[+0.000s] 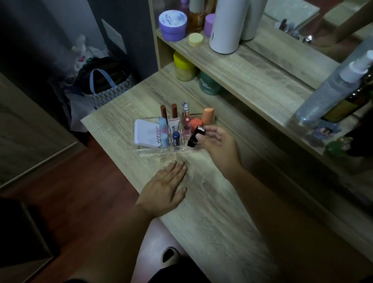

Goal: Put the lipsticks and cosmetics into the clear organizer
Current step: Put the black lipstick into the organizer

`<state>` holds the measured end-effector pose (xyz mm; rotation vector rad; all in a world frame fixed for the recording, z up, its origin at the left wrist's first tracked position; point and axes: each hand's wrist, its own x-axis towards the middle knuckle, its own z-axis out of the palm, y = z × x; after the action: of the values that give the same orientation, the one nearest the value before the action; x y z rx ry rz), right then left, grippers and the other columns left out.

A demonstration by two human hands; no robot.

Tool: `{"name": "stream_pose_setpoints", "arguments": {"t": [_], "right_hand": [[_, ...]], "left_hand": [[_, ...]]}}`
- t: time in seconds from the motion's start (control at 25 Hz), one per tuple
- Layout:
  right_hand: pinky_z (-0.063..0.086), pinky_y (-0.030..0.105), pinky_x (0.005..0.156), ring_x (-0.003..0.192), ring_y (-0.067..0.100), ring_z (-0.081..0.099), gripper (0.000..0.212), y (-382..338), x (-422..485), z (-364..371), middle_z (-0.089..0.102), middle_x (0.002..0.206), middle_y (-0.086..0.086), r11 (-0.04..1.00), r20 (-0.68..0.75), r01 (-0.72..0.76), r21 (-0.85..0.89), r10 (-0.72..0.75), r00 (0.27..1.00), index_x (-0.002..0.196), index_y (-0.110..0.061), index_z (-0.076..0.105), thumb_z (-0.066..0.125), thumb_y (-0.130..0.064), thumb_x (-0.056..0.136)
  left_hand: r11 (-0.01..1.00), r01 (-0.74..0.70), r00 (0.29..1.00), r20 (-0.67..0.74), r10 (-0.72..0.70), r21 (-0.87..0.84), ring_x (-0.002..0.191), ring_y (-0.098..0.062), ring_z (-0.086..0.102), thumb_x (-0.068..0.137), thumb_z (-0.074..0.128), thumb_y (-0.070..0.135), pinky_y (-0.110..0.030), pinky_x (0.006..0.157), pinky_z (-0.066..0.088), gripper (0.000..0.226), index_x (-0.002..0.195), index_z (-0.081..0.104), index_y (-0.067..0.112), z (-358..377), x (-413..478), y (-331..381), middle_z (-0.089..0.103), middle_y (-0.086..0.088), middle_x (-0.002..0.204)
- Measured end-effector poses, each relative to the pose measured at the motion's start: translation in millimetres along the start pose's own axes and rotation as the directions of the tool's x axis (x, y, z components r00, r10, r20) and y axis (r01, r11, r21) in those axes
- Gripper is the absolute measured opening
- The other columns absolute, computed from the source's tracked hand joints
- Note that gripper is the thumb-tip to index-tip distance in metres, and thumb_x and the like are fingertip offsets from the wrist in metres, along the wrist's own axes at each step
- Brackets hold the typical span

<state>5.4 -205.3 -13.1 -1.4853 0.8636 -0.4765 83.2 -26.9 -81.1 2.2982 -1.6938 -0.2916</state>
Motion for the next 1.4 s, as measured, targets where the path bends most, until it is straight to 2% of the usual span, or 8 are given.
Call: {"name": "stream_pose_setpoints", "arguments": {"t": [0.16,0.4,0.76,0.92,1.04,1.2,1.28,1.4], "right_hand": [[0.054,0.007,0.071,0.079,-0.011,0.064,0.031,1,10,5,0.066,0.092,-0.013,1.000,0.044,0.014,-0.024,-0.013,0.999,0.110,-0.013,0.062,0.070,-0.010,0.081],[0.045,-0.004,0.065,0.073,-0.023,0.058,0.031,8,12,12,0.064,0.093,-0.009,0.987,0.105,0.070,-0.147,-0.055,0.993,0.113,-0.006,0.061,0.066,-0.003,0.082],[0.044,-0.005,0.065,0.074,-0.013,0.056,0.029,11,17,22,0.071,0.103,0.009,0.937,0.098,0.169,-0.306,-0.146,0.984,0.110,-0.004,0.064,0.066,-0.001,0.081],[0.047,0.000,0.066,0.077,-0.002,0.060,0.028,8,16,22,0.071,0.105,0.010,0.926,0.092,0.162,-0.341,-0.138,0.986,0.110,-0.005,0.064,0.066,-0.003,0.082],[0.045,-0.004,0.065,0.078,-0.001,0.059,0.028,6,14,20,0.071,0.105,0.010,0.917,0.098,0.170,-0.360,-0.145,0.985,0.110,-0.005,0.064,0.066,-0.004,0.083],[0.046,-0.003,0.065,0.084,0.004,0.059,0.032,2,11,20,0.070,0.105,0.009,0.921,0.108,0.151,-0.358,-0.120,0.987,0.113,-0.006,0.062,0.067,-0.003,0.082],[0.047,0.002,0.065,0.088,0.007,0.060,0.040,1,9,20,0.067,0.104,0.005,0.935,0.104,0.117,-0.334,-0.087,0.991,0.120,-0.009,0.058,0.068,-0.003,0.081],[0.043,0.005,0.068,0.087,0.009,0.060,0.048,4,6,17,0.062,0.101,-0.001,0.914,0.061,0.137,-0.382,-0.123,0.991,0.124,-0.015,0.055,0.070,-0.006,0.079]], "left_hand": [[1.000,-0.007,1.000,0.002,0.007,0.014,0.135,-0.032,0.038,0.090,0.052,0.036,-0.048,0.109,0.036,0.058,0.138,0.041,0.005,2,1,-3,0.044,-0.014,0.144],[1.000,-0.012,1.000,-0.020,0.012,-0.002,0.136,-0.031,0.037,0.089,0.055,0.034,-0.046,0.110,0.035,0.059,0.139,0.039,0.005,4,1,-5,0.043,-0.014,0.145],[1.000,-0.013,0.999,-0.037,0.013,0.003,0.137,-0.031,0.037,0.090,0.051,0.036,-0.046,0.111,0.034,0.059,0.139,0.039,0.006,7,0,-6,0.042,-0.014,0.146],[1.000,-0.006,1.000,-0.017,0.006,-0.007,0.139,-0.030,0.033,0.091,0.049,0.037,-0.045,0.113,0.031,0.059,0.140,0.036,0.007,6,1,-5,0.040,-0.013,0.148],[0.999,-0.005,1.000,-0.021,0.004,-0.042,0.139,-0.031,0.031,0.091,0.051,0.035,-0.045,0.115,0.029,0.059,0.140,0.036,0.005,4,1,-5,0.039,-0.015,0.148],[0.994,-0.013,0.996,-0.084,0.004,-0.111,0.132,-0.034,0.044,0.089,0.055,0.033,-0.045,0.111,0.035,0.056,0.133,0.046,-0.001,-5,1,-2,0.050,-0.021,0.139],[0.985,0.045,0.981,-0.180,-0.075,-0.166,0.119,-0.032,0.054,0.088,0.051,0.034,-0.039,0.104,0.043,0.049,0.123,0.055,0.001,-7,-2,-3,0.060,-0.020,0.126],[0.883,0.310,0.862,-0.287,-0.417,-0.353,0.100,-0.029,0.052,0.087,0.045,0.035,-0.035,0.087,0.043,0.037,0.103,0.060,0.005,-10,-7,-5,0.062,-0.015,0.102]]}}
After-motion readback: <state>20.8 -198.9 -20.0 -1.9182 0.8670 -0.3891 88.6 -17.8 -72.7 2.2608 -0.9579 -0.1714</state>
